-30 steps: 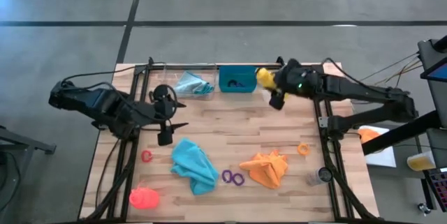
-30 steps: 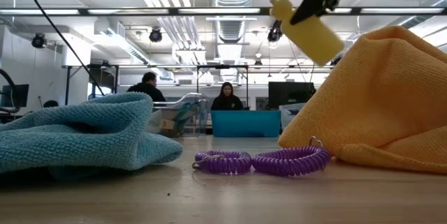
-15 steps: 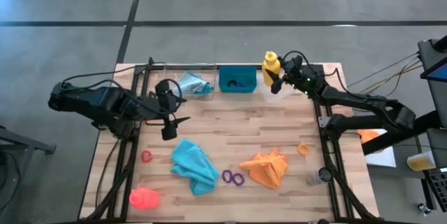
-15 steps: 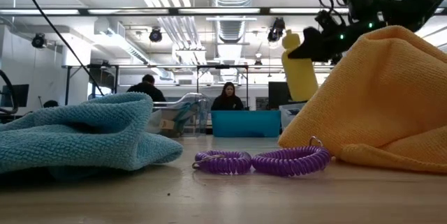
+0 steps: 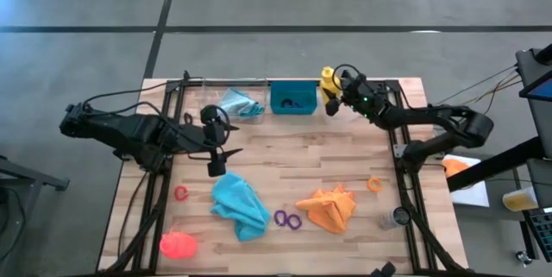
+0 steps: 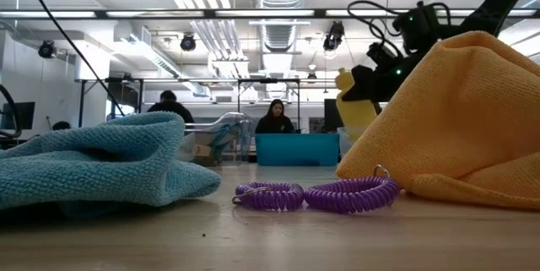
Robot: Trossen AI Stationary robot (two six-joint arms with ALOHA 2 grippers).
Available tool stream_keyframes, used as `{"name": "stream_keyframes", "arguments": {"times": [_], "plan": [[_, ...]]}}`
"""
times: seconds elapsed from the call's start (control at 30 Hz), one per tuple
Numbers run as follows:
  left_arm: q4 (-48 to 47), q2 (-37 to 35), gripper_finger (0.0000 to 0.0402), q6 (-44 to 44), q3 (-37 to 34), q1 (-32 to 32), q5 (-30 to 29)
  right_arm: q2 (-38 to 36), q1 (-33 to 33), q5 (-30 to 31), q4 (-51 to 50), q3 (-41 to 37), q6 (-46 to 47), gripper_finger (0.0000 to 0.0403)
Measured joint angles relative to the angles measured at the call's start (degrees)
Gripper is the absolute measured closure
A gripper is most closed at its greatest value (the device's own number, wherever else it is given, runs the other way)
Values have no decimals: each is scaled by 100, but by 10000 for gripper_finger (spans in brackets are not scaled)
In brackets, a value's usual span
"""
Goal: Pick & Place Sports Items
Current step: Put the yellow water bottle into the white bin
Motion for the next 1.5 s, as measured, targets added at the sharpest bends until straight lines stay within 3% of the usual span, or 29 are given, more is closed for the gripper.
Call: {"name": "stream_keyframes", "arguments": {"times": [0.47,1.13,1.23,1.5], "plan": [[3,-13,116,21,0,1,0,759,3,14,448,115,-4,136],[12,-13,116,-4,1,4,2,658,127,-47,434,115,-105,135],[11,-13,116,-4,1,4,2,658,127,-99,430,115,-158,116],[11,-13,116,-7,1,4,2,653,127,-111,382,115,-242,12]]}}
